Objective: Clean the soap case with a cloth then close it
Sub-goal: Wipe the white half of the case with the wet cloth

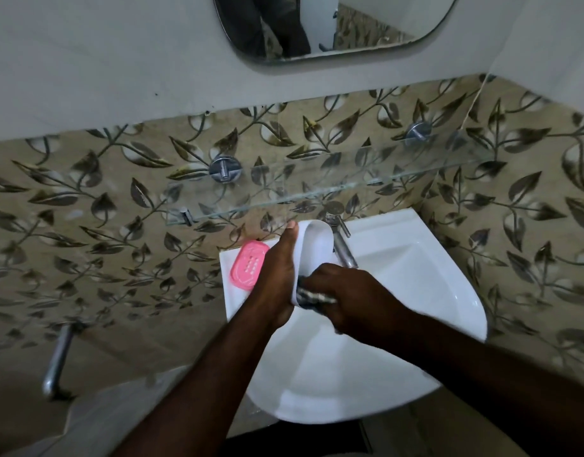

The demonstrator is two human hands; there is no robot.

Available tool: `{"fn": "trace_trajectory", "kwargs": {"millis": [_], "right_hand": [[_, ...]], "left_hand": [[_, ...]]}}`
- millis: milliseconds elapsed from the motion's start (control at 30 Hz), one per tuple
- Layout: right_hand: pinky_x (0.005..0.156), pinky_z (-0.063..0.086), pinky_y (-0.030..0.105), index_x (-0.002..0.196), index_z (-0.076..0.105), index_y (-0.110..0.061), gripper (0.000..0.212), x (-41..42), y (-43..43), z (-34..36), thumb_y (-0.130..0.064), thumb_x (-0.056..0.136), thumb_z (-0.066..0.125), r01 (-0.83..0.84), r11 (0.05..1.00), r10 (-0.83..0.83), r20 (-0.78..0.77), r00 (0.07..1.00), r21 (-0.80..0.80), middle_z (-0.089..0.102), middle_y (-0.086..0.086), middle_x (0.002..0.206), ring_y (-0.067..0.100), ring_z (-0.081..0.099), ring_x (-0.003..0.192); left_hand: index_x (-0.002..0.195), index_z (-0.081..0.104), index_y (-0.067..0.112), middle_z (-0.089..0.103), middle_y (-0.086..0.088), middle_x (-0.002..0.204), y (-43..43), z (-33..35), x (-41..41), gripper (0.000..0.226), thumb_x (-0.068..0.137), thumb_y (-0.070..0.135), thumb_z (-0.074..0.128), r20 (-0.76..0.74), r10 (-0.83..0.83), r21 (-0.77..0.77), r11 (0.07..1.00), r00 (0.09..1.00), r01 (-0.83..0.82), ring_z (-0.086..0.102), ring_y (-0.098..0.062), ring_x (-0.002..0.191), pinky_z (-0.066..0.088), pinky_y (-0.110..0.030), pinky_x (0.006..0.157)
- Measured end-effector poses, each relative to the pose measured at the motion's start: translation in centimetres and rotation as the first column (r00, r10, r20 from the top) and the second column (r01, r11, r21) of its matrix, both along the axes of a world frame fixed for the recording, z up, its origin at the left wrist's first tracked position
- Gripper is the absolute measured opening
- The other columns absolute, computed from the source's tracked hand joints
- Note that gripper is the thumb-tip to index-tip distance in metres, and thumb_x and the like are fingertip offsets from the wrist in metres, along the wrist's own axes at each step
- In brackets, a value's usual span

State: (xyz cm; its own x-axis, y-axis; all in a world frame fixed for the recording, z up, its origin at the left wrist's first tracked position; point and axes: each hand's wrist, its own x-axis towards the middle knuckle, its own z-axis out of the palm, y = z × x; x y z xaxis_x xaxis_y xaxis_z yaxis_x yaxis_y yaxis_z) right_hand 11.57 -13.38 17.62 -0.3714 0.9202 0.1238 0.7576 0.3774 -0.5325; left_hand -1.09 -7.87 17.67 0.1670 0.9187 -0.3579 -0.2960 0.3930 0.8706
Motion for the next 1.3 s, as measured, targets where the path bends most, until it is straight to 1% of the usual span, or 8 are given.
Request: {"fn": "trace_trajectory", "kwargs": {"millis": [100,200,267,333,500,800,1000,1300], "right_hand": [[0.068,0.047,0.032,0.105,0.065,-0.038,0.042,0.5,1.0,0.3,-0.022,0.070,0.051,0.052,0.998,-0.056,0.232,0.971,0.022,0.064,-0.008,0.097,0.018,0.062,0.093],[0.070,0.052,0.033,0.100,0.069,-0.030,0.027,0.2,0.9,1.1,-0.021,0.079,0.056,0.337,0.941,-0.339,-0.152,0.928,-0.041,0.070,-0.006,0.091,0.013,0.065,0.084],[0.052,0.053,0.034,0.097,0.069,-0.021,0.016,-0.2,0.7,1.5,-0.011,0.088,0.059,0.426,0.853,-0.521,-0.542,0.660,-0.301,0.071,-0.001,0.076,0.014,0.066,0.062],[0.038,0.046,0.022,0.099,0.067,-0.011,0.009,-0.5,0.0,1.9,-0.012,0.093,0.060,0.235,0.804,-0.592,-0.698,0.402,-0.546,0.069,0.005,0.070,0.012,0.062,0.047],[0.075,0.058,0.051,0.109,0.068,-0.015,0.032,-1.6,-1.3,0.2,-0.031,0.082,0.076,0.123,0.817,-0.548,-0.690,0.474,-0.564,0.074,0.013,0.100,0.034,0.072,0.091],[0.074,0.057,0.038,0.131,0.055,-0.003,0.044,1.7,-0.7,1.2,-0.020,0.091,0.056,-0.370,0.767,-0.511,-0.848,0.144,-0.525,0.060,0.026,0.128,0.039,0.062,0.112],[0.100,0.047,0.052,0.122,0.062,-0.003,0.042,3.2,0.7,-0.8,-0.030,0.090,0.065,-0.131,0.800,-0.501,-0.772,0.392,-0.585,0.065,0.023,0.121,0.040,0.060,0.116],[0.065,0.057,0.036,0.098,0.068,0.001,0.026,6.2,1.9,-0.9,-0.021,0.085,0.071,0.020,0.812,-0.511,-0.693,0.509,-0.584,0.072,0.026,0.091,0.031,0.069,0.076]], "left_hand": [[0.105,0.061,0.022,0.073,0.001,0.075,-0.1,0.0,0.0,0.029,0.098,0.046,0.047,0.106,-0.037,-0.052,0.998,0.994,0.042,0.070,-0.017,0.068,0.055,-0.030,0.060],[0.110,0.065,0.017,0.075,-0.001,0.078,-0.1,-0.1,-0.6,0.030,0.100,0.039,0.047,0.165,-0.039,-0.022,0.999,0.985,0.044,0.073,-0.018,0.074,0.059,-0.031,0.061],[0.117,0.065,0.007,0.076,-0.008,0.094,0.1,-0.7,-1.1,0.035,0.098,0.034,0.052,0.153,-0.029,0.045,0.999,0.988,0.022,0.071,-0.025,0.092,0.059,-0.037,0.078],[0.125,0.059,0.007,0.072,-0.015,0.112,0.1,-1.3,-1.1,0.049,0.090,0.040,0.064,0.116,-0.029,0.066,0.998,0.993,0.021,0.069,-0.033,0.103,0.055,-0.048,0.091],[0.130,0.054,0.010,0.068,-0.020,0.118,-0.9,-2.4,-0.2,0.085,0.064,0.056,0.083,0.028,-0.104,0.014,0.995,0.994,0.104,0.069,-0.032,0.103,0.056,-0.041,0.084],[0.094,0.078,0.006,0.074,-0.017,0.099,-0.7,-1.7,-1.5,0.071,0.071,0.068,0.052,0.287,-0.183,-0.036,0.979,0.941,0.201,0.071,-0.028,0.087,0.054,-0.039,0.084],[0.088,0.079,0.011,0.074,-0.013,0.095,-0.7,-2.4,-0.1,0.051,0.095,0.045,0.042,0.510,-0.031,-0.100,0.990,0.859,0.095,0.071,-0.025,0.084,0.051,-0.042,0.086],[0.095,0.076,0.008,0.072,-0.015,0.100,-0.5,-2.1,0.8,0.033,0.079,0.034,0.064,0.513,-0.090,-0.039,0.991,0.854,0.128,0.068,-0.029,0.090,0.048,-0.043,0.089]]}}
